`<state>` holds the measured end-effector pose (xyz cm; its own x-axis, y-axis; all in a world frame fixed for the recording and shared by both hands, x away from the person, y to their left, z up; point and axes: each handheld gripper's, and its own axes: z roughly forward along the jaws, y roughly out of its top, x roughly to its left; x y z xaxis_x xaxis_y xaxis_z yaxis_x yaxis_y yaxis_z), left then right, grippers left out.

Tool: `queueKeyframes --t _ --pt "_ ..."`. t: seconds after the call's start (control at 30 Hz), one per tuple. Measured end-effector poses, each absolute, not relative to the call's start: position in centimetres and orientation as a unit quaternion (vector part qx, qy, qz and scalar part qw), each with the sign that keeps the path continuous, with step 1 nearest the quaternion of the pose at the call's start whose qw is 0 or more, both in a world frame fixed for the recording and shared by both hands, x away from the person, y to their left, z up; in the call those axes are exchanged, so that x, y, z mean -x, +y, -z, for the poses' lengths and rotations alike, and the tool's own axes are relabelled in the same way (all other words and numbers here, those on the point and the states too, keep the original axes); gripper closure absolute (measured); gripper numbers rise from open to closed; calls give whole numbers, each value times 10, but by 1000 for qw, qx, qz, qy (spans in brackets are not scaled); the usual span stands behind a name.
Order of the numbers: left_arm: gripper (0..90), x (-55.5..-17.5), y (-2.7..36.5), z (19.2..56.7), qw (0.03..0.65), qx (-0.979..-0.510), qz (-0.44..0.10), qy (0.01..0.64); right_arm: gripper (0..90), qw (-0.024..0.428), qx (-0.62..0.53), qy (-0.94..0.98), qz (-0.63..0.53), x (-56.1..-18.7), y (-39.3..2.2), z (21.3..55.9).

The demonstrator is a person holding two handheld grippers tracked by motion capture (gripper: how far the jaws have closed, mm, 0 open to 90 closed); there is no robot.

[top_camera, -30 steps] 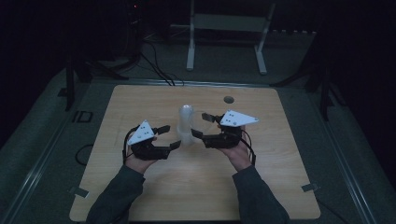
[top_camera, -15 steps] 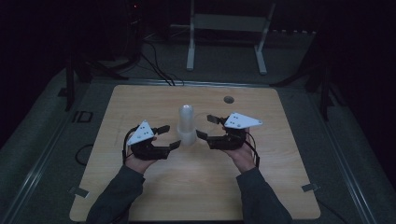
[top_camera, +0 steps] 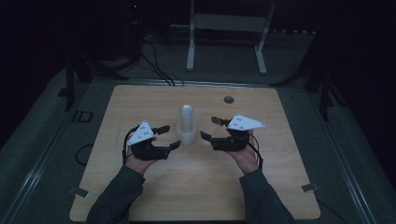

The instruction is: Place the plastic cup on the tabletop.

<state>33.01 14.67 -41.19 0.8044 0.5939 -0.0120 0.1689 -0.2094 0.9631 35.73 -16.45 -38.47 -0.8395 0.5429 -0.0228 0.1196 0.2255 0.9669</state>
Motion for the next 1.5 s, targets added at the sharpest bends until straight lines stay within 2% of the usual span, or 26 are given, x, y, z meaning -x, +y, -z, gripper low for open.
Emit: queueKeyframes --t 1.5 --pt "277 -330 146 414 572 -759 -184 253 285 180 -231 763 -576 -357 -177 400"
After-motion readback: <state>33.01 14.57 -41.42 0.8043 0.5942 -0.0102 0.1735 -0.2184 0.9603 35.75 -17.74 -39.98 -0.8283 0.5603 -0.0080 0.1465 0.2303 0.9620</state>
